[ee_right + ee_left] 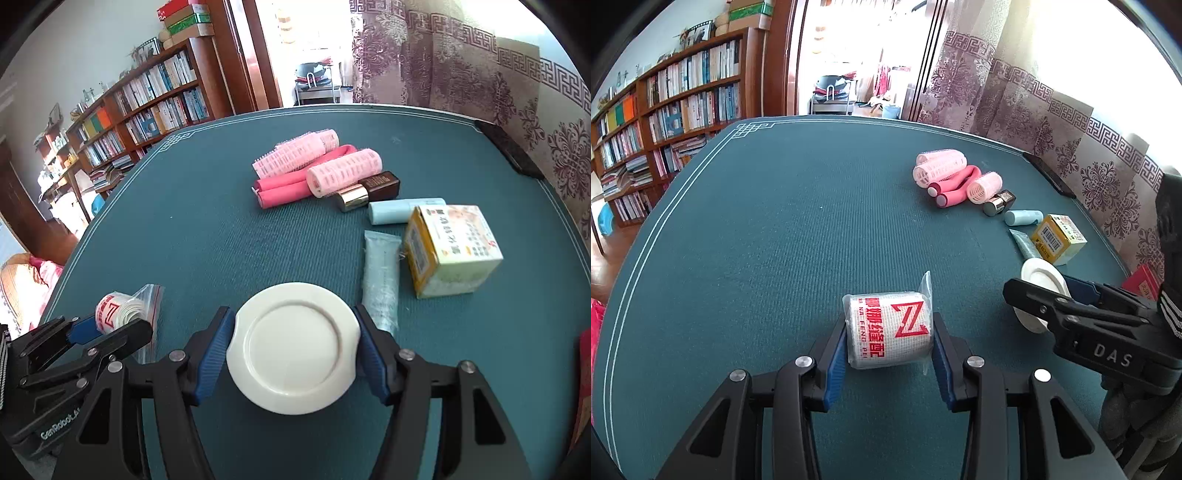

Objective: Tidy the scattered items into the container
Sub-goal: 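Carry bandage roll in left gripper and white lid in right gripper toward tin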

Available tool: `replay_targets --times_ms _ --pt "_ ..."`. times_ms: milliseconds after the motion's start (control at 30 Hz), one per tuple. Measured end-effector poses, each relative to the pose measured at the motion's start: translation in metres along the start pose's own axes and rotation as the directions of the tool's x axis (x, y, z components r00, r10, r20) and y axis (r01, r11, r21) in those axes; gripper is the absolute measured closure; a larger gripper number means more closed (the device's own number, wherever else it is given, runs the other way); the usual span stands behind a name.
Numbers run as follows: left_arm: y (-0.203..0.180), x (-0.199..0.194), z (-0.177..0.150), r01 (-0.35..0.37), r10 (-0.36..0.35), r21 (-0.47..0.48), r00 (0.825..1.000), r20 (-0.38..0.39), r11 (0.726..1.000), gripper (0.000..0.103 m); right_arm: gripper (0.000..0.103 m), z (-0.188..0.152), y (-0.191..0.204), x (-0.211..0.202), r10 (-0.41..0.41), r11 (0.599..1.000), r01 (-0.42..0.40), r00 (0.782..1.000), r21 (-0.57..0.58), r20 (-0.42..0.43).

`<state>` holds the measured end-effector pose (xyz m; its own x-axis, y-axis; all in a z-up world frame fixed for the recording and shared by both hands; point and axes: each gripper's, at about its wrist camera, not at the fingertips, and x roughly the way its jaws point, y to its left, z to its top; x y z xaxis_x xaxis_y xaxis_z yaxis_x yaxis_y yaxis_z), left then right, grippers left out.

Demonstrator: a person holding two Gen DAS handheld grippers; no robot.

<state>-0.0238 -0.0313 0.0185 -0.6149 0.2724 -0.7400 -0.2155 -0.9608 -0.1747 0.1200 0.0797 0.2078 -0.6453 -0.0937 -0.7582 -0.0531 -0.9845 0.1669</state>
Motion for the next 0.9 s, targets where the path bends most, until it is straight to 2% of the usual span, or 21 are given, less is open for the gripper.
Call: replay_targets --times_ms 233,433,700,900 --pt "-0.016 -0.012 -0.003 0.01 -0.01 0.029 1.0 0.006 1.0 0.061 0.035 -0.02 -0.005 -0.04 0.01 1.0 -0.01 0.999 0.017 0.039" --pt "-0.037 -0.021 -0.003 0.033 -0.033 0.056 0.999 0.006 0.998 0.061 0.035 -0.035 -0.025 -0.08 0.018 0.998 -0.024 0.995 0.064 0.098" --pt "-0.083 -0.033 -0.002 0.07 -0.073 0.137 0.997 0.012 0.988 0.061 0.035 -0.057 -0.074 -0.13 -0.05 0.984 0.019 0.983 0.175 0.175" --pt "-0.123 -0.033 -0.005 0.104 -0.105 0.211 0.994 -0.006 0.972 0.061 0.035 -0.074 -0.114 -0.174 -0.125 0.965 0.061 0.962 0.256 0.242"
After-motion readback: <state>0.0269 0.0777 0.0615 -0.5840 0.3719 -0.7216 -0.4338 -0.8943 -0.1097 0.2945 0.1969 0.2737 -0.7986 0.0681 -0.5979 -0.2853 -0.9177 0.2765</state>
